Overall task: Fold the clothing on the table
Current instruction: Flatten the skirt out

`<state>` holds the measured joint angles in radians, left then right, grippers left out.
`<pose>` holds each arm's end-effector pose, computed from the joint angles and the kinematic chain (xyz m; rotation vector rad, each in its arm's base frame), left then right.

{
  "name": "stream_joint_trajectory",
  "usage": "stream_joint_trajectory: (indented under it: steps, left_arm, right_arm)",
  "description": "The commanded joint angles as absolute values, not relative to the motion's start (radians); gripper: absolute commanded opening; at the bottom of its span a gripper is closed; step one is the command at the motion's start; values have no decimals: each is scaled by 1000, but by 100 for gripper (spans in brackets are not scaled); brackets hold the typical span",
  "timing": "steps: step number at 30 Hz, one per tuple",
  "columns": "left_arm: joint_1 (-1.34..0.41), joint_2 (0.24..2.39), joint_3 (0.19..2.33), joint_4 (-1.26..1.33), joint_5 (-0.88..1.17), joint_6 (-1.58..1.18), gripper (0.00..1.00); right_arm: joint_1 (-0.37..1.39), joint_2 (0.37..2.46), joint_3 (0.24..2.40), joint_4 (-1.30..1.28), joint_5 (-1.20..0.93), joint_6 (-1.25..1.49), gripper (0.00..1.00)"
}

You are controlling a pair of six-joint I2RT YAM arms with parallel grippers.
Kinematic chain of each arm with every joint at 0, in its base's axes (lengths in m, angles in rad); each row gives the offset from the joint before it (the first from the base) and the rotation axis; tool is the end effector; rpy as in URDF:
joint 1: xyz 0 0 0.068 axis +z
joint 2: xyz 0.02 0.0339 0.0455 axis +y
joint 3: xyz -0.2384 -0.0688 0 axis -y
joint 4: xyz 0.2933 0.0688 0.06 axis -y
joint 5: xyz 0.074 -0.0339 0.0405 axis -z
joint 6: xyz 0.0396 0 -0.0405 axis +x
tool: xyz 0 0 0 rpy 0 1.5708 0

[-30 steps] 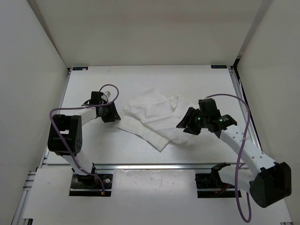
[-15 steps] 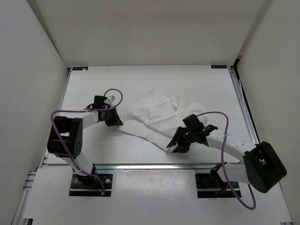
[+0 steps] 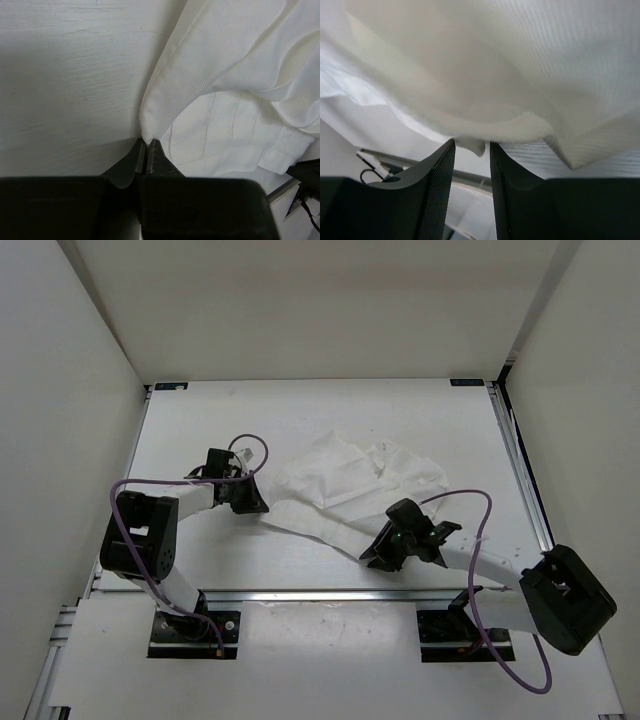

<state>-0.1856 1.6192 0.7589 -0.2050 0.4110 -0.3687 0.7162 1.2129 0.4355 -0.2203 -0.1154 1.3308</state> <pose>0.3133 -0.0749 0.0719 -0.1012 2.6783 -0.7257 0.1849 0.1670 0.0786 0.8105 2.7134 0.7976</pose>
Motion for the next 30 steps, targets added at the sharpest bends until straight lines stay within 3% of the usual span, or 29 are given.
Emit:
stream_joint_trajectory:
  steps: [1, 9, 12, 17, 19, 20, 25, 30]
  left_arm:
    - [-206, 1600, 726, -239, 414, -364, 0]
    - [-201, 1591, 713, -232, 417, -360, 0]
    - [-202, 1601, 712, -232, 399, -361, 0]
    - [-210, 1603, 703, -226, 405, -367, 0]
    - [-210, 1595, 712, -225, 416, -373, 0]
    - [-210, 1588, 709, -230, 417, -373, 0]
    - [-203, 1520, 776, -314, 443, -353, 0]
    - [-169, 1430, 978, -386, 579, -397, 0]
  right_arm:
    - [715, 1181, 416, -210, 29, 1362, 40]
    - [683, 1088, 319, -209, 58, 1387, 32]
    - [669, 1117, 304, -152, 29, 1376, 24]
    - [677, 1204, 330, -40, -21, 1296, 24]
    - [683, 1247, 359, -11, -28, 1252, 11]
    - [677, 1255, 391, -18, -19, 1209, 1]
    - [577, 1207, 586, -170, 32, 988, 0]
    - [401, 1092, 843, -359, -24, 738, 0]
